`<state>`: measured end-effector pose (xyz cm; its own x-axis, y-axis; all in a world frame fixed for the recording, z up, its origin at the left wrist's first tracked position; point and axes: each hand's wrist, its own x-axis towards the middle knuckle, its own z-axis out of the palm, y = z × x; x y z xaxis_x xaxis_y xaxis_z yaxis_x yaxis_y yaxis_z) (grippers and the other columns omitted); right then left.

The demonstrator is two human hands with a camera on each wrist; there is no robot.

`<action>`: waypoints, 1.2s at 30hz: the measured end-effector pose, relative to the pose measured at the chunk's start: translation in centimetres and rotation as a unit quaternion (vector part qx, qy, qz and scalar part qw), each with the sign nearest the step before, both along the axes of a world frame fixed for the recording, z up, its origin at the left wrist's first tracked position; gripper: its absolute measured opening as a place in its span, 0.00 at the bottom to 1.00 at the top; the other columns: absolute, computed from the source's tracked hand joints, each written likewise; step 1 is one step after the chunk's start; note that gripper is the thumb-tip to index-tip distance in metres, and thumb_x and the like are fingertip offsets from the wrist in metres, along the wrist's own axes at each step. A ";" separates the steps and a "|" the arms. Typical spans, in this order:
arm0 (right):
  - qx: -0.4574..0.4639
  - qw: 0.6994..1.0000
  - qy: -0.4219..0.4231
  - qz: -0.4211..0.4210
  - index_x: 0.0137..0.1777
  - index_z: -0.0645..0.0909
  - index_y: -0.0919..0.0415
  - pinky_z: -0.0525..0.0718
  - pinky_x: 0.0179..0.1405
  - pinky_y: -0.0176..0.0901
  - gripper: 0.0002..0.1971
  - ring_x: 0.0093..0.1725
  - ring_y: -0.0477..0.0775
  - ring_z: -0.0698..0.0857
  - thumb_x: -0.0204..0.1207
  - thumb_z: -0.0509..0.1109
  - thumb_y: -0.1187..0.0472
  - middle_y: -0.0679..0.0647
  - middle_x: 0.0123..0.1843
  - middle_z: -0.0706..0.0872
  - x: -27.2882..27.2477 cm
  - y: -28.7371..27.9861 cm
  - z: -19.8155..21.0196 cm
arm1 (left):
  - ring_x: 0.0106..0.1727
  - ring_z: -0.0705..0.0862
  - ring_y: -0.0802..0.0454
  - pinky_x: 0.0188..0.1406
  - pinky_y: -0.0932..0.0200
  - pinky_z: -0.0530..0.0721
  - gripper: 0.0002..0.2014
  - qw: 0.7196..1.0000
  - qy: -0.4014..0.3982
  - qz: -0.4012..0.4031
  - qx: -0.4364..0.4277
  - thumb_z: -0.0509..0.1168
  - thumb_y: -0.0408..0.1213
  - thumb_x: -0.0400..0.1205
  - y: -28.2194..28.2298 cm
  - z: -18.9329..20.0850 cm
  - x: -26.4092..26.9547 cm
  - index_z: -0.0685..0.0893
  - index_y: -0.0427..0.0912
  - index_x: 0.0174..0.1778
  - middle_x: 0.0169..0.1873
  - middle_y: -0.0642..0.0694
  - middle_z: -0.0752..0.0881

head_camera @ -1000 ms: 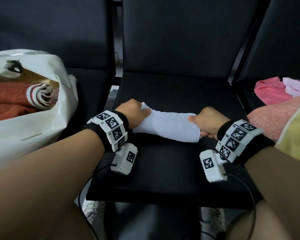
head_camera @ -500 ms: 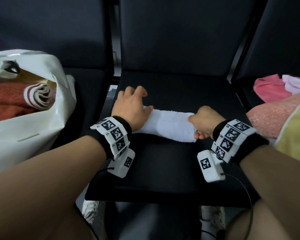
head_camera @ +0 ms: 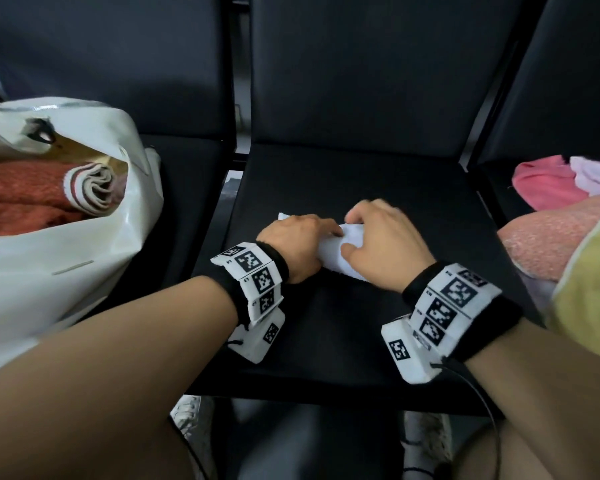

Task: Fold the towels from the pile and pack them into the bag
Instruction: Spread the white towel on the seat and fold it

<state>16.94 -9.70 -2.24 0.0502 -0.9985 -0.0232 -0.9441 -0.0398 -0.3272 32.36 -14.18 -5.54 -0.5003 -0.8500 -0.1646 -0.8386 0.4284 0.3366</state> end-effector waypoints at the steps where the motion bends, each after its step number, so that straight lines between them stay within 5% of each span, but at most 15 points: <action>1: 0.019 0.999 0.018 0.028 0.66 0.79 0.57 0.77 0.58 0.47 0.18 0.65 0.60 0.80 0.77 0.71 0.56 0.55 0.65 0.80 0.6 0.4 -0.1 | 0.63 0.84 0.45 0.56 0.51 0.80 0.18 1.000 -0.004 0.007 -0.004 0.67 0.37 0.79 0.0 0.0 0.0 0.80 0.56 0.65 0.61 0.50 0.85; 4: 0.047 0.993 0.086 0.068 0.67 0.73 0.59 0.72 0.51 0.42 0.21 0.64 0.58 0.80 0.75 0.71 0.59 0.55 0.63 0.79 1.9 1.0 -0.7 | 0.58 0.85 0.43 0.49 0.52 0.78 0.10 1.000 0.012 0.028 -0.002 0.64 0.38 0.81 -0.1 0.4 0.1 0.81 0.55 0.57 0.54 0.48 0.87; 10: 0.026 0.990 0.134 0.018 0.62 0.74 0.58 0.74 0.44 0.50 0.16 0.58 0.62 0.84 0.77 0.71 0.61 0.55 0.60 0.82 1.5 1.0 -0.5 | 0.53 0.86 0.47 0.53 0.48 0.86 0.12 0.996 0.055 0.040 0.049 0.64 0.39 0.79 0.0 1.6 0.7 0.85 0.60 0.54 0.48 0.52 0.88; 17: 0.040 0.996 0.076 0.002 0.65 0.77 0.55 0.78 0.48 0.52 0.15 0.57 0.69 0.83 0.79 0.66 0.57 0.60 0.57 0.84 1.0 0.9 0.9 | 0.54 0.84 0.48 0.46 0.52 0.82 0.17 0.999 0.009 0.031 -0.027 0.74 0.45 0.75 0.8 2.1 0.6 0.81 0.56 0.60 0.55 0.52 0.81; 25: -0.017 0.999 0.007 0.034 0.58 0.82 0.45 0.88 0.49 0.55 0.15 0.49 0.57 0.87 0.71 0.73 0.54 0.48 0.48 0.89 2.8 2.8 3.5 | 0.49 0.84 0.42 0.42 0.50 0.76 0.15 0.992 0.021 0.080 -0.093 0.68 0.38 0.77 3.3 4.5 4.2 0.83 0.60 0.57 0.45 0.51 0.83; 31: -0.086 0.992 -0.021 0.090 0.58 0.84 0.46 0.88 0.49 0.54 0.17 0.48 0.55 0.88 0.68 0.75 0.55 0.47 0.47 0.91 7.3 4.4 6.9 | 0.55 0.86 0.43 0.45 0.51 0.78 0.20 0.981 0.028 0.114 -0.158 0.69 0.36 0.75 5.9 8.9 9.9 0.84 0.62 0.60 0.52 0.50 0.89; 36: -0.140 0.980 -0.028 0.139 0.57 0.84 0.46 0.87 0.50 0.55 0.17 0.49 0.60 0.87 0.66 0.74 0.53 0.50 0.48 0.90 13.0 4.4 11.1 | 0.53 0.85 0.44 0.43 0.53 0.74 0.20 0.964 0.000 0.155 -0.217 0.68 0.34 0.72 7.8 14.6 15.6 0.85 0.60 0.58 0.48 0.51 0.88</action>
<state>29.99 -5.31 8.90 0.3154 -0.9123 0.2612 -0.8645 -0.3897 -0.3175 47.95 -6.40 9.04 -0.2118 -0.9476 0.2393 -0.9487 0.2581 0.1825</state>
